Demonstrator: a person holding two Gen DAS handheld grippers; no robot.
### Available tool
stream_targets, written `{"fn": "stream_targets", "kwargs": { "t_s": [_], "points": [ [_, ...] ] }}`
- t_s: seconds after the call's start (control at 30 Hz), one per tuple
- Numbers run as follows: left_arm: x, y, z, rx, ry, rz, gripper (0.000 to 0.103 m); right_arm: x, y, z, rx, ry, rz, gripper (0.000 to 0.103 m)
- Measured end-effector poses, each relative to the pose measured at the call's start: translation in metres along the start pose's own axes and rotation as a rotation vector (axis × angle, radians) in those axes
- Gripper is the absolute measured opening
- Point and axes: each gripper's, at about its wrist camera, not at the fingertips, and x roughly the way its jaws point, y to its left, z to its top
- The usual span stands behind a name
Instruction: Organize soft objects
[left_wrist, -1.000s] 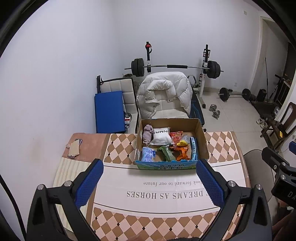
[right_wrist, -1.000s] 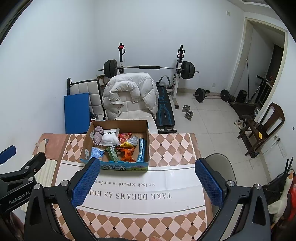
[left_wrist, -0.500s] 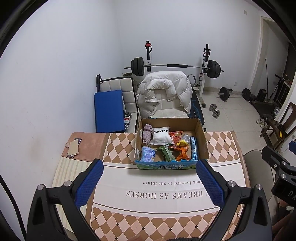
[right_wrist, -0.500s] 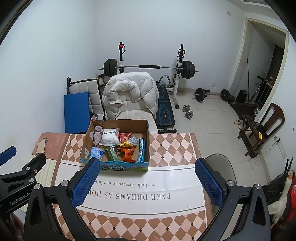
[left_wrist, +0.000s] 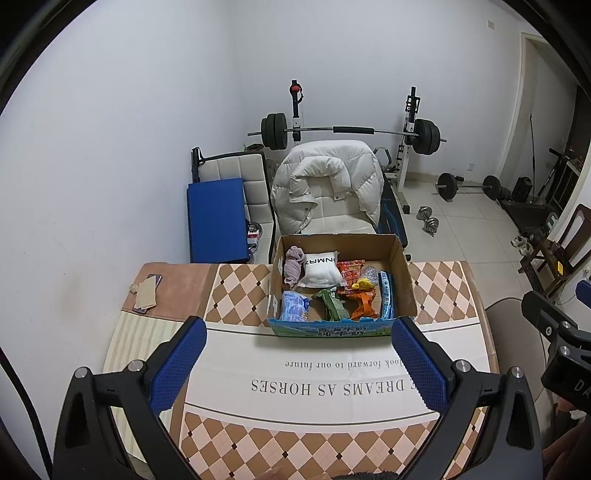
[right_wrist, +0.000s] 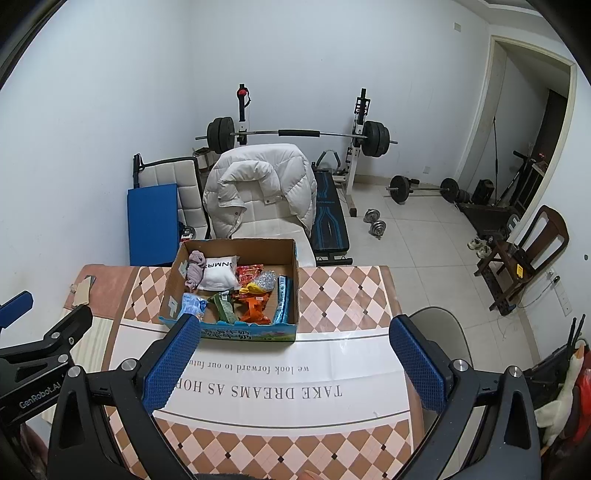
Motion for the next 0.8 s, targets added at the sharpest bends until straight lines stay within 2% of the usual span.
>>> {"fn": "stream_targets", "kwargs": {
  "t_s": [0.8],
  "points": [
    [0.0022,0.0018,-0.0015,-0.023,0.012,0.010,0.103,0.0054,-0.0023,-0.0003,-0.013,0.005,0.015,0.103]
  ]
}}
